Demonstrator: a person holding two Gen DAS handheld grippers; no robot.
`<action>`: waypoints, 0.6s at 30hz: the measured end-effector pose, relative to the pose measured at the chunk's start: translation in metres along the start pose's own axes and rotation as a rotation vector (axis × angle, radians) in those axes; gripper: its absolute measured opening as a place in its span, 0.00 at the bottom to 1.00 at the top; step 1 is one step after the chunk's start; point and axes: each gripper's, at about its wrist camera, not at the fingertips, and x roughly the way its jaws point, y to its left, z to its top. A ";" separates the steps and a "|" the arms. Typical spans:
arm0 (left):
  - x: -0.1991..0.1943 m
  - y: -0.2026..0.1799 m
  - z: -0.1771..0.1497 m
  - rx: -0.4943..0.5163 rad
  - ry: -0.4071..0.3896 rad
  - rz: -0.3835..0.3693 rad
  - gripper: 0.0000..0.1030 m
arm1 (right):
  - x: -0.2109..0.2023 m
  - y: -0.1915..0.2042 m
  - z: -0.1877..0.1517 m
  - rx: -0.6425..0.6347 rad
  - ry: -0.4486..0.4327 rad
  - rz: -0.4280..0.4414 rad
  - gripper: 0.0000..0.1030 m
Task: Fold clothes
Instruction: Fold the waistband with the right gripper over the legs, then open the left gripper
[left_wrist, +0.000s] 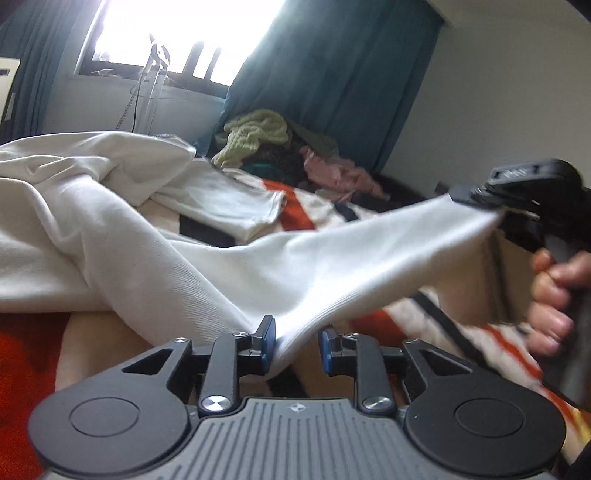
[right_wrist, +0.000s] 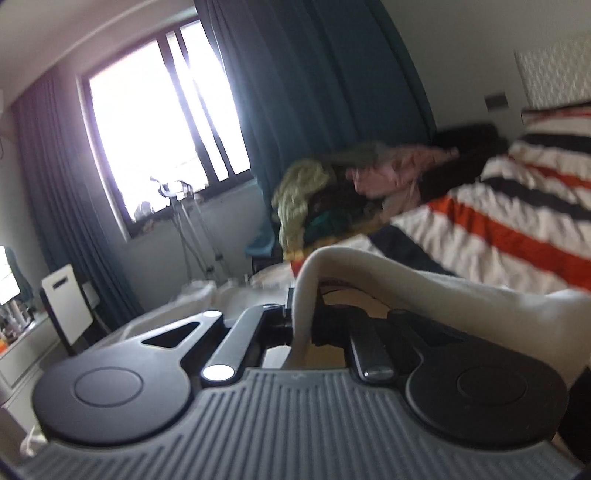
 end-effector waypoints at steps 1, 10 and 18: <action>0.004 -0.001 -0.003 0.011 0.023 0.018 0.26 | 0.001 -0.008 -0.010 0.023 0.040 -0.006 0.10; 0.005 -0.002 -0.008 0.054 0.076 0.089 0.30 | -0.006 -0.073 -0.079 0.518 0.280 -0.028 0.09; -0.023 -0.001 -0.004 0.012 0.053 0.112 0.43 | -0.002 -0.089 -0.110 0.786 0.407 0.039 0.73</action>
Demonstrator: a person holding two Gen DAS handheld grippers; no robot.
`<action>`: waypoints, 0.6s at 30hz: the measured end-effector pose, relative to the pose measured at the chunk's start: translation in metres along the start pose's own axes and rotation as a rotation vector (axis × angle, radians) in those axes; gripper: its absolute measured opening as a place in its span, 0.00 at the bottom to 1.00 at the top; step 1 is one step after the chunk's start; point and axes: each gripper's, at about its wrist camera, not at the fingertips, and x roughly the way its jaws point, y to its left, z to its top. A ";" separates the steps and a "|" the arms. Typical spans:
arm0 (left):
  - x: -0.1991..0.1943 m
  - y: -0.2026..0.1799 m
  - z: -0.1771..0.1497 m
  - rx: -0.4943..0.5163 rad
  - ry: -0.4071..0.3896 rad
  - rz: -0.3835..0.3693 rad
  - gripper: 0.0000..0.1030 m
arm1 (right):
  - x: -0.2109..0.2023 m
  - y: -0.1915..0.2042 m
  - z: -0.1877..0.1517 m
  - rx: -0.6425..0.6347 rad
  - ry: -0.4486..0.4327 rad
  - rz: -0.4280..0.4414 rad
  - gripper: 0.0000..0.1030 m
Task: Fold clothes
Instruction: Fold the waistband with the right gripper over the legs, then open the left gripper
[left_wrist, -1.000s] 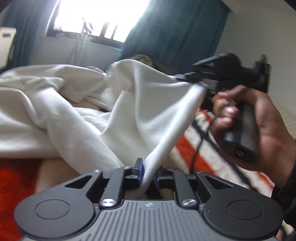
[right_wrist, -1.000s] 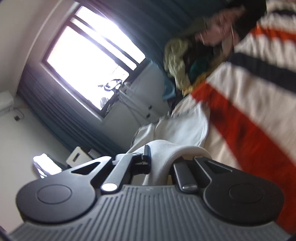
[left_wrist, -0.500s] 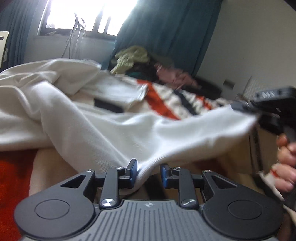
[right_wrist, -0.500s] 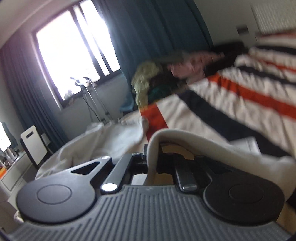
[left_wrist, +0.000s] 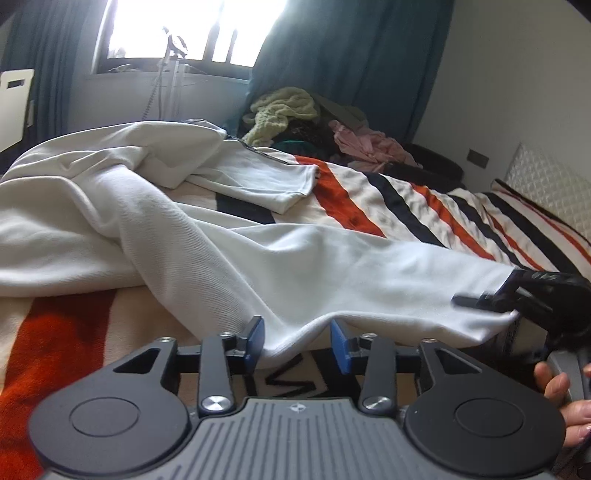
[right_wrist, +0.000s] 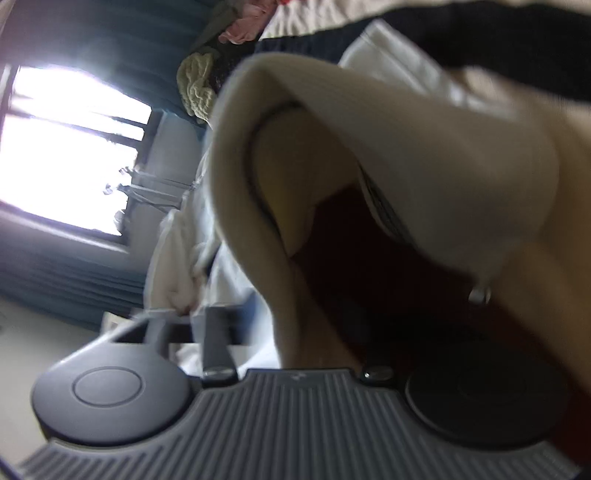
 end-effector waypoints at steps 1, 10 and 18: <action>-0.001 0.001 0.000 -0.003 -0.001 0.003 0.43 | 0.000 -0.003 0.000 0.029 -0.003 0.023 0.78; -0.023 0.028 0.012 -0.153 -0.072 0.041 0.46 | -0.041 -0.057 0.014 0.413 -0.290 0.042 0.78; -0.024 0.046 0.016 -0.255 -0.068 0.087 0.53 | -0.034 -0.066 0.013 0.468 -0.339 0.005 0.72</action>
